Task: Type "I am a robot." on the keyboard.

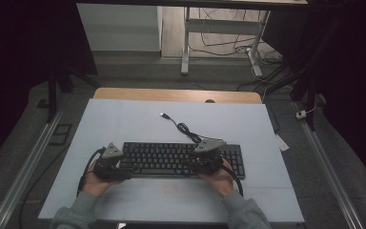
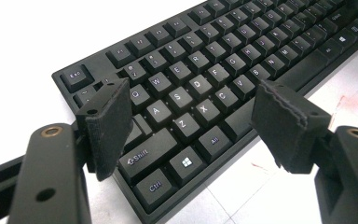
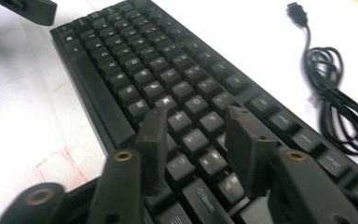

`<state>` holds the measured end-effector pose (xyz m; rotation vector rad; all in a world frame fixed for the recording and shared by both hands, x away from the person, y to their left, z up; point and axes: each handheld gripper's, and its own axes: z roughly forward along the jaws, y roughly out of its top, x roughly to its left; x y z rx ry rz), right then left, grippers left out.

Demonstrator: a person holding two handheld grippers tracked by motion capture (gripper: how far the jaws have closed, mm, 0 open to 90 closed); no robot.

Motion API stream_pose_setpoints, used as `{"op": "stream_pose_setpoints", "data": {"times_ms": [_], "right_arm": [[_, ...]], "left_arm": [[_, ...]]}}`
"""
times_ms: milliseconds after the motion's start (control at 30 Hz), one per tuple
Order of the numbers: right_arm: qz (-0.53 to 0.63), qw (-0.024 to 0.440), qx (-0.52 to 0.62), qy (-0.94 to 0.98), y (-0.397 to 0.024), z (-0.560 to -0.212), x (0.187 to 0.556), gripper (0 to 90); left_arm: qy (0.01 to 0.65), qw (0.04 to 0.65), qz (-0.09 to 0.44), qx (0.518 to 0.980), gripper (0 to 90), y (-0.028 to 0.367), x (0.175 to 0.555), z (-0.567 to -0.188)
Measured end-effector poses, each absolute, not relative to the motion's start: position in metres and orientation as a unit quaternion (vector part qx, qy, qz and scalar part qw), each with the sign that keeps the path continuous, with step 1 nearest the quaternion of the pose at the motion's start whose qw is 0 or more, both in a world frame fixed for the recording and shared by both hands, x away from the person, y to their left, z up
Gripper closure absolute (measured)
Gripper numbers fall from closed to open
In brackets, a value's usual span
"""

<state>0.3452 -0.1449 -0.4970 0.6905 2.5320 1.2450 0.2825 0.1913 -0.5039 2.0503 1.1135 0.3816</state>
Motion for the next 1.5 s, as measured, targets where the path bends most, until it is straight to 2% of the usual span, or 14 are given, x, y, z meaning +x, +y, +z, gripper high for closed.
{"op": "stream_pose_setpoints", "data": {"times_ms": [233, 767, 1500], "right_arm": [[0.43, 0.119, 0.247, 0.86, -0.16, -0.496, 0.346, 51.2], [0.438, 0.123, 0.254, 0.854, -0.177, -0.494, 0.34, 48.2], [0.435, 0.166, 0.308, 0.83, -0.282, -0.494, 0.3, 44.5]], "left_arm": [[0.435, 0.378, 0.149, 0.804, 28.4, 0.191, 0.282, -0.504], [0.434, 0.381, 0.152, 0.802, 28.4, 0.191, 0.28, -0.503], [0.442, 0.396, 0.17, 0.787, 28.5, 0.211, 0.253, -0.507]]}}
